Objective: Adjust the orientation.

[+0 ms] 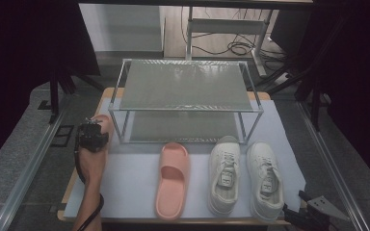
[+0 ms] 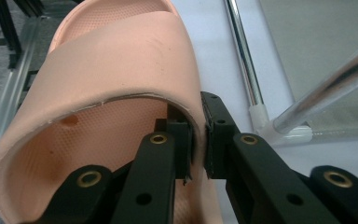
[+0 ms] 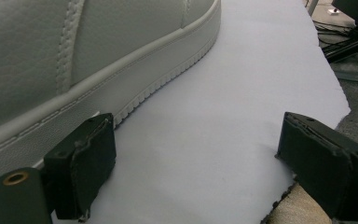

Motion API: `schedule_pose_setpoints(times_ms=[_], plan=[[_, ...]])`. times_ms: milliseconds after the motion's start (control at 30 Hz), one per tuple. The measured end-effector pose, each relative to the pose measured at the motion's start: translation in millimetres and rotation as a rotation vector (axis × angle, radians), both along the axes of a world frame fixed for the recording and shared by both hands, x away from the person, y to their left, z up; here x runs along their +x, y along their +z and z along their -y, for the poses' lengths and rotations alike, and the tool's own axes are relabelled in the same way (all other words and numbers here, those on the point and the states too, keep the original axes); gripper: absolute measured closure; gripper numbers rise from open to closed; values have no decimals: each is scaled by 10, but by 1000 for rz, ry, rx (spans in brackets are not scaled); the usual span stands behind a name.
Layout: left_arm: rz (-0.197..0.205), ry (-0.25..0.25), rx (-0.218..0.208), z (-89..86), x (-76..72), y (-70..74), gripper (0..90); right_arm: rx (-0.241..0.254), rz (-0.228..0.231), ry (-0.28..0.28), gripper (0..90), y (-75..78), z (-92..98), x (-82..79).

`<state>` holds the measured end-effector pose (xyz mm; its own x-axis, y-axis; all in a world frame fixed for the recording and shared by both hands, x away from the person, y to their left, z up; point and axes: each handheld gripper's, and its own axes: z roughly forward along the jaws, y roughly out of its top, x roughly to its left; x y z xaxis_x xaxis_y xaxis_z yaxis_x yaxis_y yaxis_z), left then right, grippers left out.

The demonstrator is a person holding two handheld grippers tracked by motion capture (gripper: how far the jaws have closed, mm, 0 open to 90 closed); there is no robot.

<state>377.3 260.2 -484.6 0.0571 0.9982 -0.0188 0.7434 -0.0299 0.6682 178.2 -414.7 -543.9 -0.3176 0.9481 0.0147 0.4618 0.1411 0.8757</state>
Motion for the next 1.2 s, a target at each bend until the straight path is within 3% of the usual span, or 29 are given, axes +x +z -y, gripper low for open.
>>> schedule_pose_setpoints(times_ms=[533, 800, 1000, 1200], plan=[[40, -50, -23, -134, -223, 164, 831, -1, -1, 1, 116, 1, 2, -1], [38, -96, -23, -189, -415, 257, 830, 0, 0, 1, 116, -1, 2, -2], [40, -134, 14, -169, -606, 325, 819, 0, 0, 0, 116, -1, 1, -2], [37, -172, -7, -179, -799, 347, 817, 1, 0, -1, 116, -1, 1, -2]])
